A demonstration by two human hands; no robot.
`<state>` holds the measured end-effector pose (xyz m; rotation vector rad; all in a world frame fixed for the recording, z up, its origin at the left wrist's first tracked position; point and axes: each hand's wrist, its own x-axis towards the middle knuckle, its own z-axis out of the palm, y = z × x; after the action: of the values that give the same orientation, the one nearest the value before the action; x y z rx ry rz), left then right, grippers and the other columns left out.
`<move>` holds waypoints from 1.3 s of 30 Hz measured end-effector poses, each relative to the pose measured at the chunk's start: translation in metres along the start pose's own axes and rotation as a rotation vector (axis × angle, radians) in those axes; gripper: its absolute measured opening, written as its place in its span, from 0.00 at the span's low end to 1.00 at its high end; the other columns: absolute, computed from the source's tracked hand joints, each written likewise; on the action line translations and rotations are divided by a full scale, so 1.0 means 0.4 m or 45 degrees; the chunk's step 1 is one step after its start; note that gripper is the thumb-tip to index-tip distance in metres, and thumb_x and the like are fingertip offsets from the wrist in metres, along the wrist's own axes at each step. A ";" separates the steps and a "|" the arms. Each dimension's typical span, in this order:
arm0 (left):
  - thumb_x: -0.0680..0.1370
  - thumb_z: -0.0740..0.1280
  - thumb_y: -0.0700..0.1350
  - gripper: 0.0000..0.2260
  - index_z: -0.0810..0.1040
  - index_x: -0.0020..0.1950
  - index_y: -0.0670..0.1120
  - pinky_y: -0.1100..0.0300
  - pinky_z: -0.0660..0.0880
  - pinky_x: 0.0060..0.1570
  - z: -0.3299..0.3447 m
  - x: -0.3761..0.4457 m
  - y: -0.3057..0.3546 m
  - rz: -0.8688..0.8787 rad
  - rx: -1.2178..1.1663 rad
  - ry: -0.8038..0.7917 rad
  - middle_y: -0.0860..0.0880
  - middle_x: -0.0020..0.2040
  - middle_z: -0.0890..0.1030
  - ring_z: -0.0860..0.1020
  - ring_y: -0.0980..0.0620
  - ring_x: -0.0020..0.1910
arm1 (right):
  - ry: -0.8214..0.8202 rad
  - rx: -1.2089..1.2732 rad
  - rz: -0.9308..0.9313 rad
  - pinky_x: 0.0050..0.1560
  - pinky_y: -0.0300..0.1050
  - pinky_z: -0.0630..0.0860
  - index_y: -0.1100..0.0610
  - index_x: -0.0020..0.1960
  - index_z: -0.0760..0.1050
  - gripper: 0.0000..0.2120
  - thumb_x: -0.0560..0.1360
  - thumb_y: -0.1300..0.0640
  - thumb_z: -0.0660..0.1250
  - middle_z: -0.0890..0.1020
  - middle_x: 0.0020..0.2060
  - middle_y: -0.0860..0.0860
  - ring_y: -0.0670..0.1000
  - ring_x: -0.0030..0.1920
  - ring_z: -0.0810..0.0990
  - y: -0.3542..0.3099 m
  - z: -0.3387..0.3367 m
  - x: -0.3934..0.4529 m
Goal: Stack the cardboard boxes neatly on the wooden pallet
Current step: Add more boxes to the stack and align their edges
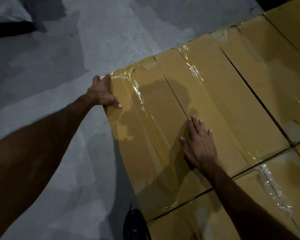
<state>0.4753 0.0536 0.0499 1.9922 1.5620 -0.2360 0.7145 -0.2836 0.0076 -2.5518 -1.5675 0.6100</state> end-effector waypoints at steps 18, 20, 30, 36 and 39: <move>0.70 0.80 0.56 0.43 0.62 0.79 0.52 0.35 0.73 0.69 0.160 -0.124 -0.007 0.044 -0.183 0.247 0.45 0.76 0.60 0.67 0.35 0.73 | -0.108 0.006 -0.025 0.81 0.62 0.49 0.55 0.86 0.44 0.38 0.85 0.40 0.56 0.44 0.85 0.51 0.57 0.84 0.45 0.002 -0.032 -0.006; 0.71 0.79 0.58 0.42 0.62 0.79 0.51 0.36 0.72 0.69 0.190 -0.158 -0.001 0.039 -0.142 0.255 0.45 0.78 0.59 0.66 0.35 0.75 | -0.119 0.005 -0.032 0.81 0.61 0.50 0.56 0.86 0.45 0.38 0.85 0.42 0.58 0.44 0.85 0.51 0.57 0.84 0.46 0.004 -0.036 -0.014; 0.79 0.71 0.62 0.42 0.53 0.86 0.51 0.34 0.58 0.77 0.334 -0.385 0.052 -0.040 -0.124 0.183 0.44 0.86 0.43 0.47 0.32 0.83 | -0.225 0.099 -0.035 0.81 0.59 0.53 0.57 0.85 0.47 0.36 0.86 0.43 0.57 0.49 0.85 0.54 0.57 0.84 0.50 0.053 -0.080 -0.140; 0.80 0.72 0.55 0.38 0.59 0.84 0.45 0.38 0.64 0.76 0.421 -0.618 0.070 0.007 -0.232 0.178 0.40 0.86 0.49 0.53 0.36 0.83 | -0.155 0.225 0.072 0.81 0.59 0.58 0.57 0.85 0.52 0.32 0.86 0.48 0.58 0.55 0.84 0.55 0.59 0.83 0.56 0.166 -0.118 -0.348; 0.80 0.72 0.53 0.36 0.61 0.83 0.45 0.41 0.66 0.74 0.470 -0.744 0.082 0.022 -0.264 0.147 0.42 0.86 0.52 0.56 0.38 0.83 | -0.143 0.203 0.137 0.78 0.55 0.62 0.57 0.85 0.53 0.31 0.87 0.48 0.58 0.57 0.84 0.55 0.58 0.81 0.60 0.225 -0.135 -0.466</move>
<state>0.4583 -0.2995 0.0513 1.8848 1.5701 0.0477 0.7364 -0.4811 0.0860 -2.5340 -1.3574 0.8664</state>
